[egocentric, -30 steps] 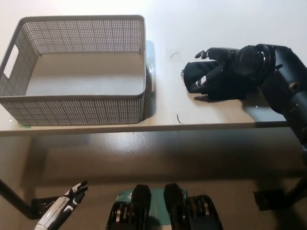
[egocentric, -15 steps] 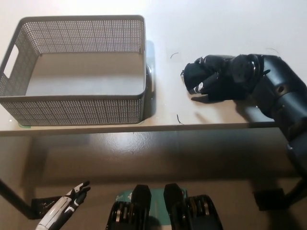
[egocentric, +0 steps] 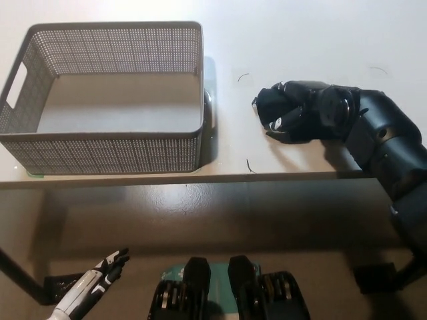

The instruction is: Use the right hand to pick up the pencil case on the right hand side and put it into a grey container on the left side

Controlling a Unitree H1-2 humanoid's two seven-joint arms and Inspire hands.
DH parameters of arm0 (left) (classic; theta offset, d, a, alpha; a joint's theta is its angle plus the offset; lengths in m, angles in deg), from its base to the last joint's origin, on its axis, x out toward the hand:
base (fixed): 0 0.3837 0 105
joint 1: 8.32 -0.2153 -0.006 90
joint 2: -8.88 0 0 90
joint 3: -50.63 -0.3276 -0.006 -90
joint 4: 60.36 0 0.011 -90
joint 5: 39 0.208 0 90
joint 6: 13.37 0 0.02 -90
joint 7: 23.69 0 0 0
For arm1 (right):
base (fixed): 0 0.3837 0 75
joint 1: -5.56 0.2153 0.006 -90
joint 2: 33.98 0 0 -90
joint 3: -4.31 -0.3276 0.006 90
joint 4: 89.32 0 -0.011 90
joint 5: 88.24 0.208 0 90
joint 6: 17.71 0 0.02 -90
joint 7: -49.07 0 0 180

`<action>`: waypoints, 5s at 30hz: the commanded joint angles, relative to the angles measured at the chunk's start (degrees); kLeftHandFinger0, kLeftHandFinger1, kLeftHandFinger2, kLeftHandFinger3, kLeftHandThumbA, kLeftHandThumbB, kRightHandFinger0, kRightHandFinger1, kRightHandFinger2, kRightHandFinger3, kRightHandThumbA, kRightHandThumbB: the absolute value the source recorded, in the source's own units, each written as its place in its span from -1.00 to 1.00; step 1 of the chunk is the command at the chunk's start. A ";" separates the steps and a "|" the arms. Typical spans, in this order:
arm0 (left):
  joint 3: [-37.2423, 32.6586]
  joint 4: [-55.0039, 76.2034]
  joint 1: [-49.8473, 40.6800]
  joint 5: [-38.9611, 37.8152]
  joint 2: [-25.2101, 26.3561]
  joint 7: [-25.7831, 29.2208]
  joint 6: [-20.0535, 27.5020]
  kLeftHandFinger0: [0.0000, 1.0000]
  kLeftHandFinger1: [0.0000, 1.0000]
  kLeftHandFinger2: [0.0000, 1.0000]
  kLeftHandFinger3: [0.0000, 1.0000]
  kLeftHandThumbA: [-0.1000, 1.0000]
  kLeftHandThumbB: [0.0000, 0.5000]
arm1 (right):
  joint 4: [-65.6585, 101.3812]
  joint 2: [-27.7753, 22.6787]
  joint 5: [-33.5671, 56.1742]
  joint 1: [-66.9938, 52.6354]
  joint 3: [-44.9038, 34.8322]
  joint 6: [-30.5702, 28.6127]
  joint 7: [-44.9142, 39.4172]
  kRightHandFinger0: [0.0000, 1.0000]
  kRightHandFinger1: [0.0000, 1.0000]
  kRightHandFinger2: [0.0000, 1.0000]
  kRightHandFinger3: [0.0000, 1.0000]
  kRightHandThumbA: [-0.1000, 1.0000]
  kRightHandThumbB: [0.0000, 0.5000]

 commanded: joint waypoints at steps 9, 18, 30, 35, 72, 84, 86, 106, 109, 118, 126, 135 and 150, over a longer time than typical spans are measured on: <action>0.65 -0.15 1.00 -1.95 0.34 -0.66 4.24 0.95 1.00 1.00 1.00 1.00 0.18 | -2.70 0.26 -2.36 -3.44 3.86 5.70 5.92 1.00 1.00 1.00 1.00 -0.06 1.00; 1.29 0.20 1.50 -3.16 0.46 -1.25 3.32 0.95 1.00 1.00 1.00 1.00 0.35 | -1.87 -0.52 -3.09 -6.14 4.69 1.53 29.40 -0.93 -0.78 -0.39 -0.04 -1.00 -0.20; 1.80 -1.10 1.48 -3.27 0.26 -1.37 4.31 0.91 0.97 1.00 1.00 1.00 0.34 | -0.98 -0.52 -0.71 -4.94 1.80 -4.14 33.82 -1.00 -0.91 -0.68 -0.50 -1.00 0.06; 1.81 -1.33 1.58 -2.42 0.48 -1.08 4.09 0.89 0.95 1.00 1.00 1.00 0.41 | -0.15 -0.41 -0.45 -4.00 0.42 -7.62 37.19 -1.00 -0.79 0.05 0.04 -1.00 -0.08; 1.69 -1.92 -0.23 -1.94 0.79 -0.99 3.60 0.88 0.95 1.00 1.00 1.00 0.43 | 24.05 4.52 -3.45 5.17 -1.98 -11.71 38.28 -1.00 -0.75 0.42 0.36 -1.00 -0.31; 1.32 -1.07 -0.64 -1.40 1.07 -1.26 3.05 0.87 0.93 1.00 1.00 1.00 0.33 | 25.66 10.52 -4.48 8.47 -2.49 -11.06 37.78 -1.00 -0.90 0.05 -0.29 -1.00 -0.10; 1.51 -0.76 -0.74 -2.17 0.97 -1.62 2.09 0.88 0.94 1.00 1.00 1.00 0.40 | 24.30 12.12 -4.44 9.48 -2.42 -11.45 37.81 -1.00 -0.97 -0.07 -0.34 -1.00 -0.12; -0.61 0.60 0.67 0.63 0.63 -1.99 2.14 0.75 0.87 1.00 1.00 1.00 0.26 | 5.95 20.12 -1.77 16.03 -3.98 -11.05 39.19 -1.00 -0.83 0.38 0.14 -1.00 -0.33; -0.45 0.70 0.81 0.08 0.63 -2.21 2.03 0.75 0.87 1.00 1.00 1.00 0.31 | 4.62 20.28 -1.38 15.99 -4.65 -11.99 39.63 -1.00 -0.61 0.53 0.57 -1.00 -0.27; -0.77 1.34 2.02 0.36 1.10 -2.96 2.01 0.77 0.87 1.00 1.00 1.00 0.23 | 2.79 19.15 1.37 16.64 -5.84 -9.52 24.43 1.00 1.00 1.00 1.00 0.61 0.56; -1.07 1.45 3.16 0.63 1.74 -3.88 1.50 0.76 0.87 1.00 1.00 1.00 0.15 | 3.88 17.37 1.58 15.61 -5.91 -8.77 19.92 1.00 1.00 1.00 1.00 1.00 0.92; -1.23 1.90 3.91 0.54 2.17 -4.59 1.33 0.78 0.88 1.00 1.00 1.00 0.15 | 4.91 15.57 2.02 14.88 -5.98 -8.98 19.32 1.00 1.00 1.00 1.00 1.00 0.93; -1.11 3.04 3.28 0.54 2.56 -5.27 -0.63 0.78 0.89 1.00 1.00 1.00 0.21 | 26.69 7.20 5.11 5.74 -10.68 -6.65 16.52 1.00 1.00 1.00 1.00 1.00 0.90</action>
